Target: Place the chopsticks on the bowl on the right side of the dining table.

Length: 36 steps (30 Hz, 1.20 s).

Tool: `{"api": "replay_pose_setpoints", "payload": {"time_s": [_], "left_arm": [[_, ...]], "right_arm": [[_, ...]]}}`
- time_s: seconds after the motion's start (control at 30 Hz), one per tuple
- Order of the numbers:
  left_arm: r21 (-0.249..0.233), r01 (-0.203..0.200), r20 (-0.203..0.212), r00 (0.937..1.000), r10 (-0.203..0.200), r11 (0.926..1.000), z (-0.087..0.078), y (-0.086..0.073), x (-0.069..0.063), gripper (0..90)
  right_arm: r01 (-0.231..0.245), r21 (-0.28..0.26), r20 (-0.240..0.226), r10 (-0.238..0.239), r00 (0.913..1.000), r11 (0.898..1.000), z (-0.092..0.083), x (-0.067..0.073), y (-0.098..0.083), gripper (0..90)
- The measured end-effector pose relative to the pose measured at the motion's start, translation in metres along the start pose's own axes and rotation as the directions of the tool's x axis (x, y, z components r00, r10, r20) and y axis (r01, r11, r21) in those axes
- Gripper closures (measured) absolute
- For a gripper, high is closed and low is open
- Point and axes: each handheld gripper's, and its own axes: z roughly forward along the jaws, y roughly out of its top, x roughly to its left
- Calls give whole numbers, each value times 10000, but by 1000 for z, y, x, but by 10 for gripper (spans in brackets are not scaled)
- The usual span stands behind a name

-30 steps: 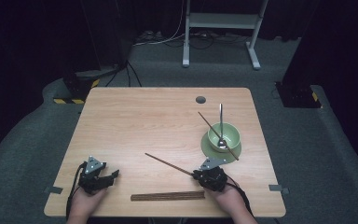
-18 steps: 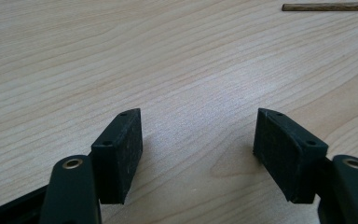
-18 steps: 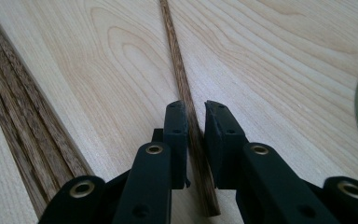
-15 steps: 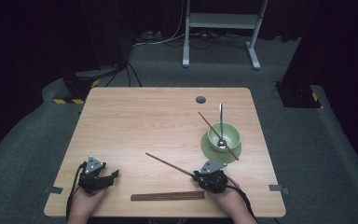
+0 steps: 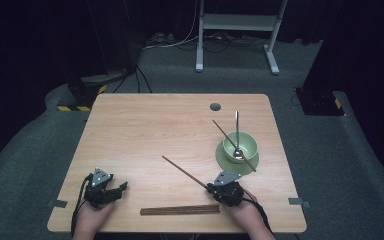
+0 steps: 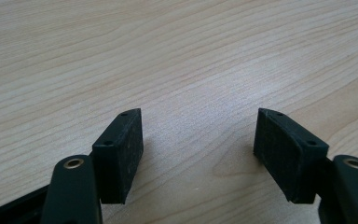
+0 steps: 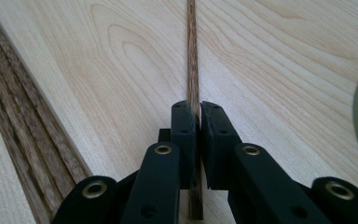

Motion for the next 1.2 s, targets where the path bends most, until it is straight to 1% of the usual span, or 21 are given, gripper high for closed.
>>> {"api": "replay_pose_setpoints", "payload": {"time_s": [0.07, 0.13, 0.17, 0.2, 0.23, 0.3, 0.4, 0.47, 0.6, 0.63, 0.73, 0.83, 0.93, 1.07, 1.13, 1.2], "left_arm": [[-7, 14, -39, 10000, -14, 10000, 0, 0, 0, 322], [-24, -128, -226, 9997, 128, 9999, 0, 0, -2, 307], [-32, -131, -258, 9996, 130, 9999, 0, 0, -3, 305], [-12, -121, -228, 9997, 121, 9999, 0, 0, -2, 302], [3, -20, -161, 9999, 20, 10000, 0, 0, -1, 301], [45, 152, -29, 9999, -152, 9999, 1, 0, 1, 297], [44, 70, 19, 10000, -70, 10000, 1, 0, 0, 289], [56, 88, 94, 9999, -89, 9999, 1, 0, 1, 288], [43, 39, 42, 10000, -39, 10000, 1, 0, 1, 290], [43, 26, 36, 10000, -26, 10000, 1, 0, 1, 292], [41, 56, 86, 9999, -57, 10000, 1, 0, 1, 293], [58, 9, 58, 10000, -9, 10000, 0, 0, 1, 298], [45, 27, 101, 9999, -28, 10000, 0, 0, 1, 299], [28, 5, 54, 10000, -5, 10000, 0, 0, 0, 303], [14, 12, 60, 10000, -12, 10000, 0, 0, 1, 304], [5, 11, 58, 10000, -11, 10000, 0, 0, 0, 305]], "right_arm": [[27, -80, -11, -27, 10000, 10000, -2, 0, 2, 846], [-31, -222, -52, 30, 10000, 9997, -4, 1, 5, 846], [-34, -265, -71, 32, 10000, 9996, -6, 2, 6, 846], [-18, -298, -133, 14, 9999, 9996, -7, 3, 7, 846], [-42, -288, -143, 38, 9999, 9996, -8, 4, 7, 846], [-69, -359, -69, 67, 10000, 9993, -10, 5, 10, 846], [-132, -529, -74, 129, 9999, 9985, -13, 5, 13, 846], [-65, -602, -29, 64, 10000, 9982, -15, 6, 14, 846], [-55, -786, 22, 57, 10000, 9969, -18, 7, 16, 847], [31, -837, 25, -29, 10000, 9965, -19, 7, 17, 846], [176, -833, 36, -174, 9998, 9964, -20, 9, 18, 847], [168, -955, 35, -166, 9999, 9953, -22, 10, 19, 846], [225, -939, 125, -215, 9997, 9953, -24, 12, 20, 846], [129, -1193, 199, -106, 9997, 9928, -31, 11, 23, 847], [198, -1186, 318, -161, 9994, 9927, -33, 12, 23, 846], [97, -1243, 337, -55, 9994, 9922, -36, 9, 23, 846]]}}
